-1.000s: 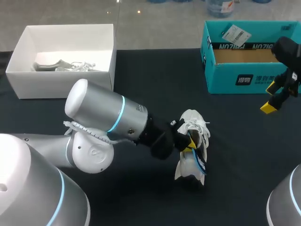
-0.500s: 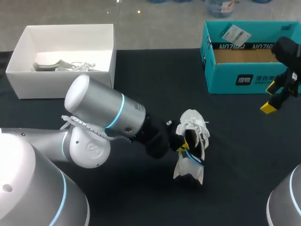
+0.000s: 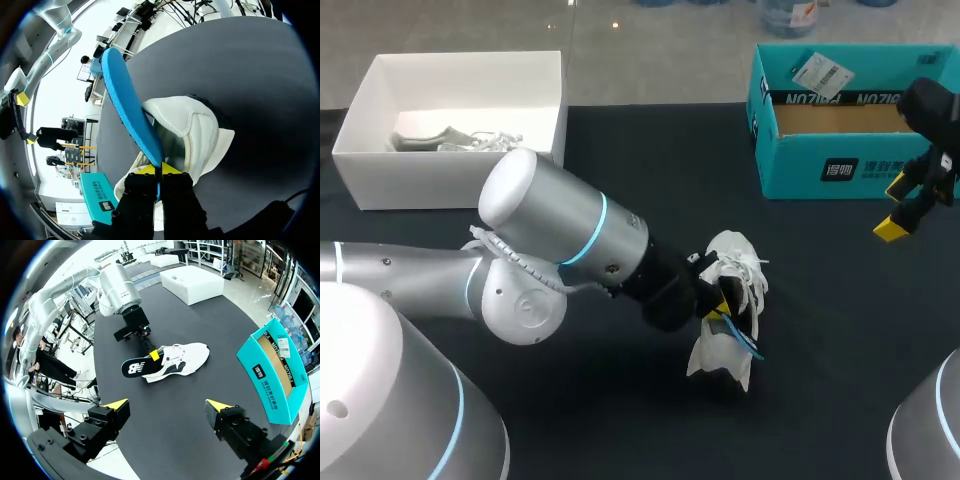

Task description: Take the shoe out of the shoebox, open the shoe tongue, remove and reinsert the insole, then place the shoe into the shoebox

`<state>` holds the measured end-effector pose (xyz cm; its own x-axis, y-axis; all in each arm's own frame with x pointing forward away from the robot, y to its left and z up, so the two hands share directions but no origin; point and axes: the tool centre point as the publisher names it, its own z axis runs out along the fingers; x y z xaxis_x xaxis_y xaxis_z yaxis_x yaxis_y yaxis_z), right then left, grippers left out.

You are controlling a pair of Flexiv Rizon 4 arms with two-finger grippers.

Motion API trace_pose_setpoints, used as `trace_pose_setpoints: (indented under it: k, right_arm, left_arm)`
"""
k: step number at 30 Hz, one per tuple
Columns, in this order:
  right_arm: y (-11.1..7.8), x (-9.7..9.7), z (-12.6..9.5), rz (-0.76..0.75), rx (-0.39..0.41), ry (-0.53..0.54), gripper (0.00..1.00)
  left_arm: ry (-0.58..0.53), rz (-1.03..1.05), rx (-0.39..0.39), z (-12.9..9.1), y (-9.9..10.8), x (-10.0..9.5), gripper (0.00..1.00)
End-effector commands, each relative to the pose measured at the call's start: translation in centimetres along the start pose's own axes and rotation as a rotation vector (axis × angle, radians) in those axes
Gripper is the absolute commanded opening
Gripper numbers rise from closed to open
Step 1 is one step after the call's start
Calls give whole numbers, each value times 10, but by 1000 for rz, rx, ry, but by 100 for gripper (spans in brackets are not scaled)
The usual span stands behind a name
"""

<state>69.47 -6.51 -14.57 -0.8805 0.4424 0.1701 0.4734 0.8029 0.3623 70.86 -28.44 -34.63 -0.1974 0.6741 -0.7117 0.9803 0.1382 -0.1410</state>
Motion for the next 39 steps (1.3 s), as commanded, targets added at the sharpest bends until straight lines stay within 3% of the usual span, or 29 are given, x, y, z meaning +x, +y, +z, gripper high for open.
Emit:
trace_pose_setpoints:
  k: [1,4,7,20,25,26,29,39]
  right_arm:
    - [2,-2,1,0,5,3,100]
    - [2,-2,1,0,5,3,100]
    - [2,-2,1,0,5,3,100]
    - [2,-2,1,0,5,3,100]
    - [2,-2,1,0,5,3,100]
    - [2,-2,1,0,5,3,100]
    - [2,-2,1,0,5,3,100]
    - [2,-2,1,0,5,3,100]
  left_arm:
    - [-2,-6,-10,-4,1,0,22]
    - [-16,-16,-15,-11,2,-2,48]
    - [-25,-18,-19,-17,1,-5,58]
    - [-32,-30,11,-8,-14,-20,34]
    - [-9,-35,28,-3,-18,-15,19]
    - [-3,-34,29,-2,-18,-13,11]
    - [6,-31,32,-2,-18,-10,0]
    - [20,21,3,1,3,-6,0]
